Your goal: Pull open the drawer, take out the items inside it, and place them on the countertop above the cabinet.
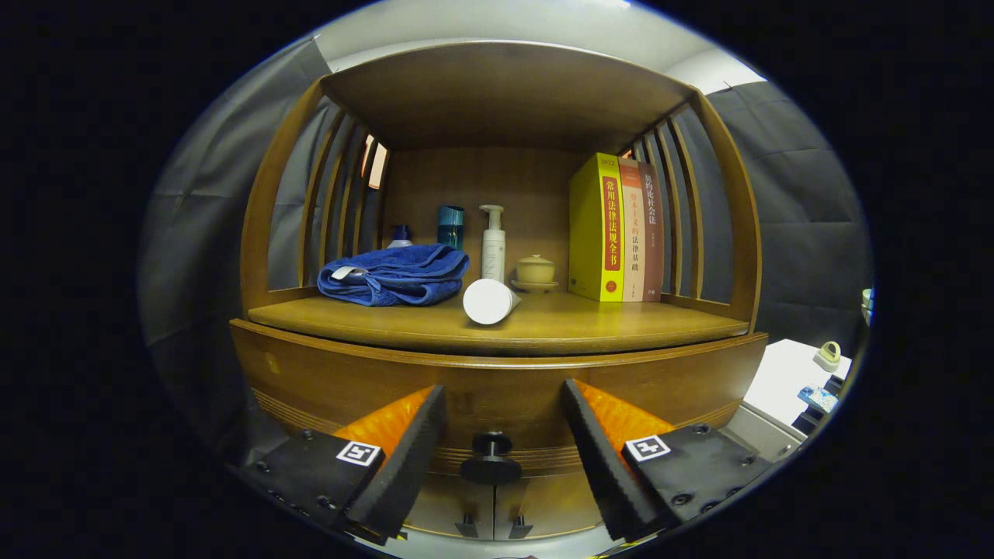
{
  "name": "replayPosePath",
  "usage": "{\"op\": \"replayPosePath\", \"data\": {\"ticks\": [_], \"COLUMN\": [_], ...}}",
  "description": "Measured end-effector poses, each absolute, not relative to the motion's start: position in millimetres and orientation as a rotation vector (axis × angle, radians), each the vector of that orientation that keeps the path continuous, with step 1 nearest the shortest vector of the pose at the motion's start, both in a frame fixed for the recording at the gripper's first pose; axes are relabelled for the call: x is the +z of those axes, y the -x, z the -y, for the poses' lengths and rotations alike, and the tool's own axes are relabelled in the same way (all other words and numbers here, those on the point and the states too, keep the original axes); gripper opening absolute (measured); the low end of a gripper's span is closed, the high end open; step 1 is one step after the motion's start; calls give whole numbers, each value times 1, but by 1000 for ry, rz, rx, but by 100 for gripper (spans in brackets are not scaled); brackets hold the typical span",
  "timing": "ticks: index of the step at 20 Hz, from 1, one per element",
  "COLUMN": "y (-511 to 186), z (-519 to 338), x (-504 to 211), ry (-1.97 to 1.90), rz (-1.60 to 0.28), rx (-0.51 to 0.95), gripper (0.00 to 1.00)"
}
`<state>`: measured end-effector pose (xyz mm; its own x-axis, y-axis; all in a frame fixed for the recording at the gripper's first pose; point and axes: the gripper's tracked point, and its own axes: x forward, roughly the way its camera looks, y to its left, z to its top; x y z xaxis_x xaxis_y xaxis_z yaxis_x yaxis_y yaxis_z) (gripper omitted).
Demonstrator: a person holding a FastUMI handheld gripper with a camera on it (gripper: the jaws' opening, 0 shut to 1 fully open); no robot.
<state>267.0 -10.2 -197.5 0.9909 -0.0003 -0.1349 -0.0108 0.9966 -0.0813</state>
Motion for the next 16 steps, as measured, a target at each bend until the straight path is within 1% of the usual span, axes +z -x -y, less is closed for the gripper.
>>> {"op": "replayPosePath", "data": {"ticks": [11,16], "y": [-277,-246], "z": [10,12], "x": [-194,-161], "ry": [46,26], "rz": [-131,-105], "rx": [13,5], "gripper": [99,99]}}
